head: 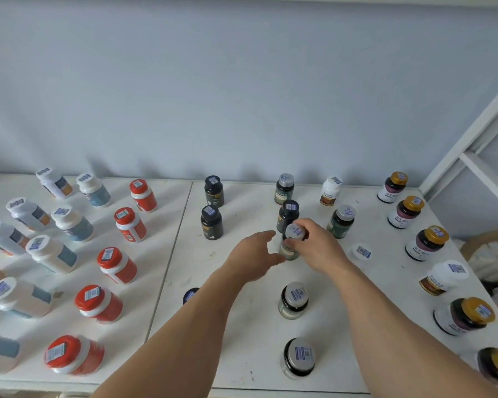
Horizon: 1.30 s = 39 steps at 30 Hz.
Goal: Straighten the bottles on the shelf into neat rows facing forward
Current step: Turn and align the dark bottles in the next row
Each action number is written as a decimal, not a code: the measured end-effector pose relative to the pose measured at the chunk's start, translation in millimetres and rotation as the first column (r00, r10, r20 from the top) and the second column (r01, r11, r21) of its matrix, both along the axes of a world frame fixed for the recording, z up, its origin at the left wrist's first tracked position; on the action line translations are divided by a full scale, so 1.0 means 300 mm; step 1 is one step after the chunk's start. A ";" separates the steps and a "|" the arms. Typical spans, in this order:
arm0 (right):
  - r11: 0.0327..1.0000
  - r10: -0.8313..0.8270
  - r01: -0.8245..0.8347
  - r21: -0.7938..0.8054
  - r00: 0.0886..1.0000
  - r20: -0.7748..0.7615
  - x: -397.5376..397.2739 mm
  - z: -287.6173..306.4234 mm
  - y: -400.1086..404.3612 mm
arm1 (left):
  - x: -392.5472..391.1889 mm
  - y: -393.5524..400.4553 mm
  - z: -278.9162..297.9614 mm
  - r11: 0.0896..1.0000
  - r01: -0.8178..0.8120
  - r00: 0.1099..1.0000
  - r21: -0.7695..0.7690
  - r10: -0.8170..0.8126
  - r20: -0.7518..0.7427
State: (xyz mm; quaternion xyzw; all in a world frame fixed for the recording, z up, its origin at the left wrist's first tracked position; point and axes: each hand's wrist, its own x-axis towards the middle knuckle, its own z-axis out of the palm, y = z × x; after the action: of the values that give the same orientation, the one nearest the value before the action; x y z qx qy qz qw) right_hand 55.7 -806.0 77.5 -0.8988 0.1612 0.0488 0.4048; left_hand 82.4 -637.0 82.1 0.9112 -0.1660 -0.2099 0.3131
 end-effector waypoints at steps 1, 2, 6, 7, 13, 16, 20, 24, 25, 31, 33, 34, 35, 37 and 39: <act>1.000 0.000 0.000 -0.004 1.000 0.010 0.007 0.006 0.001 | 0.012 -0.002 -0.007 1.000 0.005 0.999 -0.016 -0.006 -0.032; 1.000 0.006 -0.006 -0.002 1.000 0.019 0.014 0.016 0.003 | 0.023 -0.003 -0.015 0.999 0.012 0.998 -0.039 -0.014 -0.059; 0.999 0.012 -0.013 0.037 0.999 0.033 0.028 0.060 0.007 | 0.057 -0.008 -0.032 0.984 -0.008 0.984 -0.178 -0.023 -0.175; 0.999 0.005 -0.006 0.037 0.999 0.035 0.027 0.068 0.006 | 0.065 -0.008 -0.031 0.978 -0.022 0.976 -0.208 -0.024 -0.218; 0.999 -0.047 0.047 0.010 0.998 0.031 0.018 0.123 0.011 | 0.098 -0.002 0.010 0.949 -0.043 0.912 -0.311 -0.090 -0.401; 0.999 -0.049 0.049 0.012 0.999 0.021 0.010 0.140 0.006 | 0.098 -0.006 0.014 0.957 -0.032 0.902 -0.288 -0.097 -0.421; 0.999 -0.045 0.044 0.028 0.999 0.013 -0.001 0.146 -0.005 | 0.093 -0.016 0.008 0.962 -0.031 0.896 -0.271 -0.094 -0.435; 0.998 -0.034 0.033 0.045 0.999 0.012 -0.009 0.134 -0.013 | 0.087 -0.016 -0.003 0.963 -0.034 0.898 -0.267 -0.088 -0.431; 0.998 -0.035 0.034 0.052 0.999 0.015 -0.010 0.128 -0.015 | 0.086 -0.016 -0.004 0.963 -0.034 0.902 -0.268 -0.086 -0.423; 0.995 -0.025 0.023 0.100 1.000 0.015 -0.022 0.065 -0.025 | 0.081 -0.023 -0.009 0.993 0.087 0.979 -0.077 -0.099 -0.177; 0.990 -0.020 0.021 0.136 1.000 -0.009 -0.030 0.032 -0.026 | 0.083 -0.017 -0.012 0.993 0.119 0.988 -0.010 -0.120 -0.100; 0.988 -0.017 0.019 0.152 1.000 -0.016 -0.034 0.018 -0.024 | 0.085 -0.014 -0.014 0.990 0.140 0.988 0.028 -0.138 -0.061; 0.986 -0.017 0.020 0.163 1.000 -0.021 -0.037 0.003 -0.023 | 0.088 -0.012 -0.016 0.985 0.158 0.987 0.065 -0.156 -0.028; 0.984 -0.014 0.018 0.178 1.000 -0.026 -0.045 -0.018 -0.017 | 0.092 -0.008 -0.015 0.981 0.167 0.986 0.098 -0.168 0.006; 0.982 -0.014 0.020 0.189 0.999 -0.033 -0.050 -0.034 -0.012 | 0.097 -0.005 -0.014 0.980 0.170 0.985 0.104 -0.173 0.016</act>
State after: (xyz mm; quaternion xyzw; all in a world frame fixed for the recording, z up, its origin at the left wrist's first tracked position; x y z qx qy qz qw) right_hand 40.7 -809.7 67.4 -0.8539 0.1697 0.0745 0.4863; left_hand 111.4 -638.3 78.0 0.9110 -0.2368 -0.2330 0.2446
